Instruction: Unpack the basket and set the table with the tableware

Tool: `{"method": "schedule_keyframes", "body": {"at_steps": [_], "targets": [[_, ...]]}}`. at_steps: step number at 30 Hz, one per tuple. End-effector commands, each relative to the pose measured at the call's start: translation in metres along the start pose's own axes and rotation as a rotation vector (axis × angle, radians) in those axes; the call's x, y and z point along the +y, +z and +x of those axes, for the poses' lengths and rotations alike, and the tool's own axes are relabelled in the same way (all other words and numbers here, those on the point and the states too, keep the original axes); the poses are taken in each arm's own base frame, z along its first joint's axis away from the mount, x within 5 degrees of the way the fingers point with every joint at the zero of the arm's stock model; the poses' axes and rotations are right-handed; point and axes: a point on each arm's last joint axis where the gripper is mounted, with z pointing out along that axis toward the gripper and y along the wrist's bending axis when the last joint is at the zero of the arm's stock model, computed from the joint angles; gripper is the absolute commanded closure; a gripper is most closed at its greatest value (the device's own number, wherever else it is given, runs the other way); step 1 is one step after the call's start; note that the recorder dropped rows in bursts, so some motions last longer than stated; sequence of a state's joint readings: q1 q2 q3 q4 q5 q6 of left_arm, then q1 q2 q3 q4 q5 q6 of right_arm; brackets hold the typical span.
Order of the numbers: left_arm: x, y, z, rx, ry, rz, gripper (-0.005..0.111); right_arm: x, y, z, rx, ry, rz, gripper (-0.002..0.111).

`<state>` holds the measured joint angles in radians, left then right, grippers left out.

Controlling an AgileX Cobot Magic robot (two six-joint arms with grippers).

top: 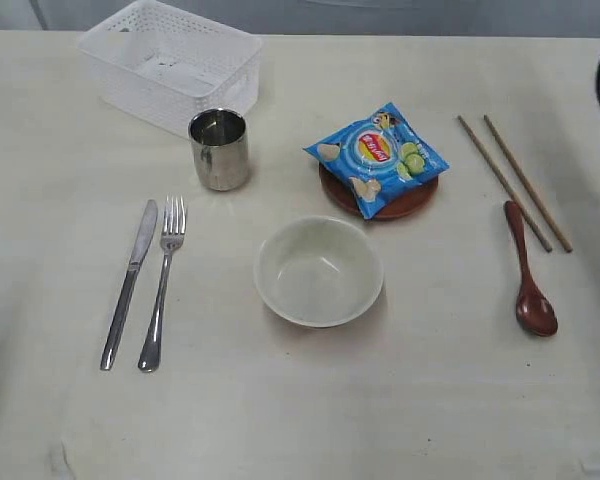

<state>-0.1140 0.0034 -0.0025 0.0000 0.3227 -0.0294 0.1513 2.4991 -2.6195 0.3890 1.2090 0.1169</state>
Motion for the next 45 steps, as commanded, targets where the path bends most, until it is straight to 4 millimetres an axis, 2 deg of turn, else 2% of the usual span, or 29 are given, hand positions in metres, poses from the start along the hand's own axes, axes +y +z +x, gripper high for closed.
{"method": "schedule_keyframes", "body": {"at_steps": [1, 4, 7, 11, 14, 18, 22, 27, 30, 36, 45], "targets": [[0.0, 0.0, 0.0, -0.004, -0.001, -0.002, 0.106, -0.037, -0.062, 0.005, 0.029, -0.003, 0.149, 0.054], [0.0, 0.0, 0.0, -0.004, -0.001, -0.002, 0.106, -0.06, -0.092, 0.027, 0.094, 0.065, 0.16, 0.054], [0.0, 0.0, 0.0, -0.004, -0.001, -0.002, 0.106, -0.081, -0.111, 0.063, 0.188, 0.113, 0.161, 0.054], [0.0, 0.0, 0.0, -0.004, -0.001, -0.002, 0.106, -0.079, -0.134, 0.113, 0.28, 0.082, 0.189, 0.054], [0.0, 0.0, 0.0, -0.004, -0.001, -0.002, 0.106, -0.064, -0.142, 0.143, 0.297, 0.042, 0.183, 0.054], [0.0, 0.0, 0.0, -0.004, -0.001, -0.002, 0.106, -0.048, -0.125, 0.172, 0.312, -0.003, 0.175, 0.054], [0.0, 0.0, 0.0, -0.004, -0.001, -0.002, 0.106, -0.041, -0.089, 0.182, 0.315, 0.014, 0.158, 0.054], [0.0, 0.0, 0.0, -0.004, -0.001, -0.002, 0.106, -0.046, -0.042, 0.19, 0.361, 0.062, 0.124, 0.054], [0.0, 0.0, 0.0, -0.004, -0.001, -0.002, 0.106, -0.056, -0.021, 0.195, 0.399, 0.077, 0.137, 0.054], [0.0, 0.0, 0.0, -0.004, -0.001, -0.002, 0.106, -0.068, 0.001, 0.196, 0.358, 0.067, 0.159, 0.054], [0.0, 0.0, 0.0, -0.004, -0.001, -0.002, 0.106, -0.065, 0.031, 0.202, 0.345, 0.071, -0.018, 0.054]]}}
